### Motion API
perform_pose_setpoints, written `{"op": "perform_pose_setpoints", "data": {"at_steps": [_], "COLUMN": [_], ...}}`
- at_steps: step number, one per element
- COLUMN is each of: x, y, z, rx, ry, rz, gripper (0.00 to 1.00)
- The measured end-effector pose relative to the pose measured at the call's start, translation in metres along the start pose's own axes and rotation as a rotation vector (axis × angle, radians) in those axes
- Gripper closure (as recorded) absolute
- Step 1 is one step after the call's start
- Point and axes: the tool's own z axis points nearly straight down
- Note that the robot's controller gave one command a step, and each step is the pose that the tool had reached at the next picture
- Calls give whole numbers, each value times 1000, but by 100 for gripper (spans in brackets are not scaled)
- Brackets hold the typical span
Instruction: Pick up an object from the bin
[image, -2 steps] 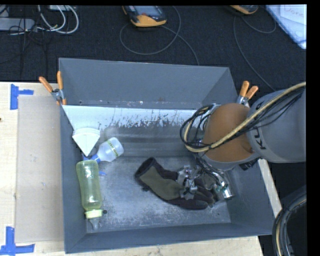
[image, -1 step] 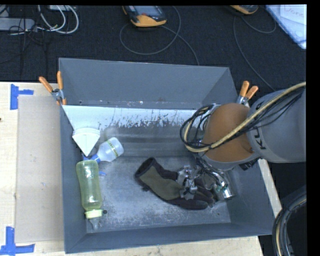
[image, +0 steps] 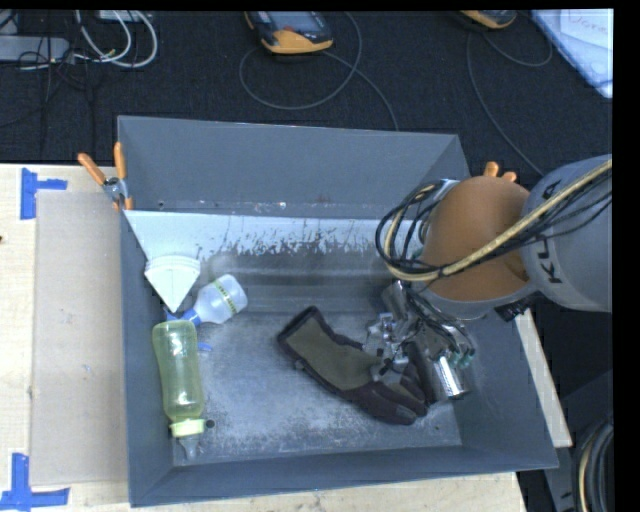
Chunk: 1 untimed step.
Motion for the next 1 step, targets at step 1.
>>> {"op": "perform_pose_setpoints", "data": {"at_steps": [1], "x": [3], "y": [-19], "z": [-63], "rx": [0], "ry": [-3], "rz": [-47], "gripper": [100]}}
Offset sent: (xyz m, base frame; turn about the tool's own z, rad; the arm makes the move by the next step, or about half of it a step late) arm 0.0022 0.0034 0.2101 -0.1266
